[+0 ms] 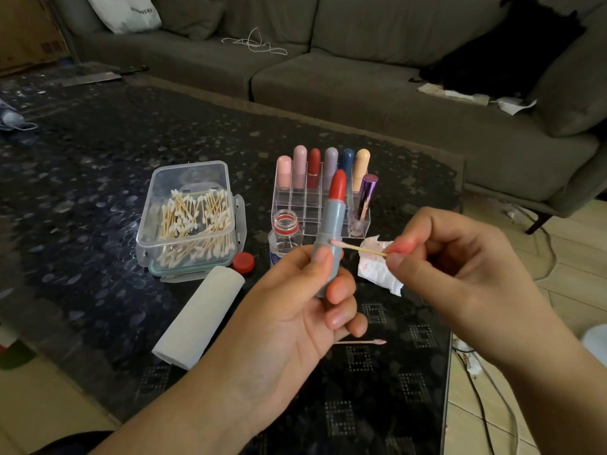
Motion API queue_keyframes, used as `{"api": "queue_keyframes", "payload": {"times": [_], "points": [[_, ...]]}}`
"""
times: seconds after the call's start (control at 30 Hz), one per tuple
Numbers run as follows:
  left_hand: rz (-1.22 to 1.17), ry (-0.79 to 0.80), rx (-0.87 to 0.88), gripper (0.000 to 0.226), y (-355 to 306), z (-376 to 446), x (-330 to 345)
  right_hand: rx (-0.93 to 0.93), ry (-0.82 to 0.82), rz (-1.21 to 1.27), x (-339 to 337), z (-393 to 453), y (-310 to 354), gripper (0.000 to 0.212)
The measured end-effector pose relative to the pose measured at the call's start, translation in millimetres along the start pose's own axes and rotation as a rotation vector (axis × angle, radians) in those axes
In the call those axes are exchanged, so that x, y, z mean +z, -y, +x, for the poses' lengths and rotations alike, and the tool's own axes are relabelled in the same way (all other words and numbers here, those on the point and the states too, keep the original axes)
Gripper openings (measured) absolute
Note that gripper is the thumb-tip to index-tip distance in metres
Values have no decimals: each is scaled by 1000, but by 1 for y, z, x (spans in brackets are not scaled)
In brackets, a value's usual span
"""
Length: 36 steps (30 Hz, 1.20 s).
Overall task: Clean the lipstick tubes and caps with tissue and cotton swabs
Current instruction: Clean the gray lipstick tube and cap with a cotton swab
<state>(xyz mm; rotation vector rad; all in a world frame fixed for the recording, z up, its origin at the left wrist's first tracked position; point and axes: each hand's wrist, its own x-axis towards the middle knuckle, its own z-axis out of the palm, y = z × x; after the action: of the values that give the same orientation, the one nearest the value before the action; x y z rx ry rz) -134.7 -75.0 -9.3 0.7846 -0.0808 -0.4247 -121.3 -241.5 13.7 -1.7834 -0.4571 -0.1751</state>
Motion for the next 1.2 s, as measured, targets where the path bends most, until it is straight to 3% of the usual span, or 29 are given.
{"api": "queue_keyframes", "payload": {"times": [0.17, 0.33, 0.5, 0.67, 0.83, 1.0, 1.2], "points": [[-24, 27, 10, 26, 2, 3, -4, -1, -53, 18, -3, 1, 1, 14], [-32, 36, -4, 33, 4, 4, -4, 8, 14, 22, 0, 0, 1, 14], [-47, 38, -40, 34, 3, 2, -4, 1, -47, 26, -2, 1, 2, 14], [-70, 50, -63, 35, 2, 3, -4, 4, 29, 23, 2, 0, 2, 14], [-87, 45, -79, 35, 0, 2, -3, 4, -30, 12, -1, 0, 2, 13], [-67, 43, -68, 34, 1, 3, -5, 32, 26, 7, 2, 1, 2, 12], [77, -115, 11, 29, -6, 4, -8, 123, -91, -7, -6, 0, 0, 7]]}}
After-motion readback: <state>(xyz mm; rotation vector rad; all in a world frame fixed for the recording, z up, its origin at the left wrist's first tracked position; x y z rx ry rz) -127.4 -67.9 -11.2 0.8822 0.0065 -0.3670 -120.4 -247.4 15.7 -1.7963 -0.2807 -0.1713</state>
